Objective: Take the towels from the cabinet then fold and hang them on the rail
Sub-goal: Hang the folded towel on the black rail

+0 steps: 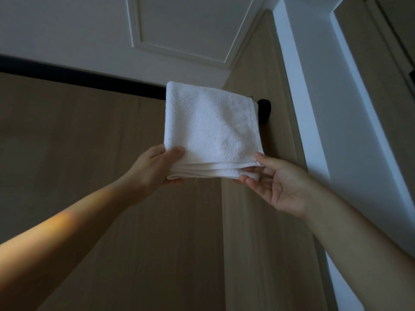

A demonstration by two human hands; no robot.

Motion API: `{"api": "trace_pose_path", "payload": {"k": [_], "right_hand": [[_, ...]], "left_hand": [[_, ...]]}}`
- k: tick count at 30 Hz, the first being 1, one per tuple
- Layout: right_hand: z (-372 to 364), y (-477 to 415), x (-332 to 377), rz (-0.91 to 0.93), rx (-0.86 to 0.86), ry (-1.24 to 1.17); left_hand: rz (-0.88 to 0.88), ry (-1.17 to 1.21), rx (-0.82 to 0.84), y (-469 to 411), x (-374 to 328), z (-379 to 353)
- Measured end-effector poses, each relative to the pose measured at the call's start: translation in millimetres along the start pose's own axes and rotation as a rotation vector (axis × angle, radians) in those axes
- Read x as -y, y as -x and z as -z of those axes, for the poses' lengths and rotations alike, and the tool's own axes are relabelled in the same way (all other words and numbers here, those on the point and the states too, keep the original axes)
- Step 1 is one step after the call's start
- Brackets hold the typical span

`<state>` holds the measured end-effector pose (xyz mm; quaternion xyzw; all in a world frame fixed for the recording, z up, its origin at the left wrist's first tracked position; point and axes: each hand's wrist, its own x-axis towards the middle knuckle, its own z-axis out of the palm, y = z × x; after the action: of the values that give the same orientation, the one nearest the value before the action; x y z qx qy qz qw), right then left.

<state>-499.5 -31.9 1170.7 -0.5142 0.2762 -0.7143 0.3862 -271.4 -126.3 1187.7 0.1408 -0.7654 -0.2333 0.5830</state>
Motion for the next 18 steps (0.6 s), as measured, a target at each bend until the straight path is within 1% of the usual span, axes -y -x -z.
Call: {"api": "trace_pose_path", "payload": {"k": [3, 9, 12, 14, 16, 18], "right_hand": [[-1.8, 4.3, 4.2, 0.004, 0.005, 0.062], [-4.7, 5.4, -6.3, 0.149, -0.056, -0.073], [-8.8, -0.7, -11.3, 0.203, -0.112, -0.094], [-13.6, -7.7, -13.2, 0.248, -0.181, -0.048], [-17.8, -14.8, -14.5, 0.32, -0.24, 0.068], [-19.3, -20.8, -16.2, 0.375, -0.263, 0.134]], "left_hand": [[0.004, 0.024, -0.021, -1.2, 3.1, 1.5], [0.009, 0.044, 0.017, -1.6, 1.6, 0.7], [0.002, -0.014, 0.016, -1.8, -2.2, 6.1], [-0.011, -0.038, -0.003, -0.4, -3.7, 11.0], [-0.034, -0.058, -0.04, 1.6, -3.2, 14.6], [-0.041, -0.061, -0.041, 3.7, -2.9, 16.4]]}}
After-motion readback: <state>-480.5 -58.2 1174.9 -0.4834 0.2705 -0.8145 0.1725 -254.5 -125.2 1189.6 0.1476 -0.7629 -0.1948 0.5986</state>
